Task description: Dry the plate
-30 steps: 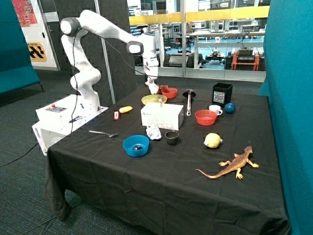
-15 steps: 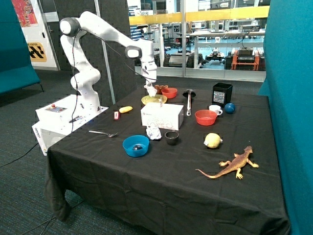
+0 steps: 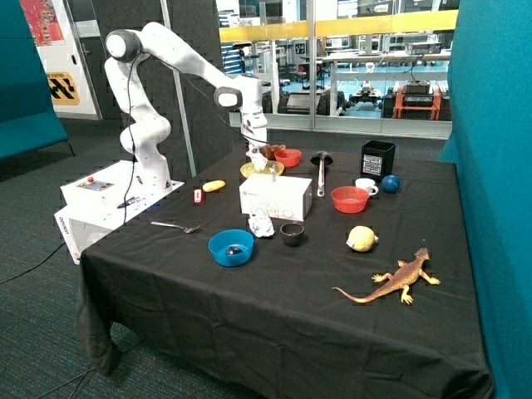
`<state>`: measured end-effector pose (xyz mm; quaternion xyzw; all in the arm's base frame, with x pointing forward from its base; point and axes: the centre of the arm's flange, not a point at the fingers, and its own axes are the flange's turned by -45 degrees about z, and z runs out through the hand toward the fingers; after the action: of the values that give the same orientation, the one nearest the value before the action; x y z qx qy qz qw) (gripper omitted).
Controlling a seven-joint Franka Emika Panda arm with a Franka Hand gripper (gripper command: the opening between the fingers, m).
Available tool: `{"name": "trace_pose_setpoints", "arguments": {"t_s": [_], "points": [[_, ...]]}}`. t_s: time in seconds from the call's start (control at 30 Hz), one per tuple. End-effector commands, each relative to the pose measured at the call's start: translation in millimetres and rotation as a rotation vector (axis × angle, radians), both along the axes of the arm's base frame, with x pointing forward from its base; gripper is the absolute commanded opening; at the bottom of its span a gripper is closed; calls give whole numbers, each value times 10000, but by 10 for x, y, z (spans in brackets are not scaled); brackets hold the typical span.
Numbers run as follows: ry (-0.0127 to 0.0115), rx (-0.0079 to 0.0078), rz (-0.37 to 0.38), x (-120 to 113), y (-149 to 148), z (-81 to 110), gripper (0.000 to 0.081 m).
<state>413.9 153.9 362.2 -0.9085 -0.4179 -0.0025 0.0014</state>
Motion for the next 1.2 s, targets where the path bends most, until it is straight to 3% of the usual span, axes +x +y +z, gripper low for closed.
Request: {"name": "trace_pose_setpoints", "arguments": {"t_s": [0.0,0.17,0.6,0.77,1.17], "points": [[34,-47,98,-69,230,-137,0],[34,-46,-62,-164,176,-199,0],[37,-44,-1445,-290,-384,-368,0],[38,-43,-1804,-170,-573,-397,0],[39,-43,-2281,322,-571,-438,0]]}}
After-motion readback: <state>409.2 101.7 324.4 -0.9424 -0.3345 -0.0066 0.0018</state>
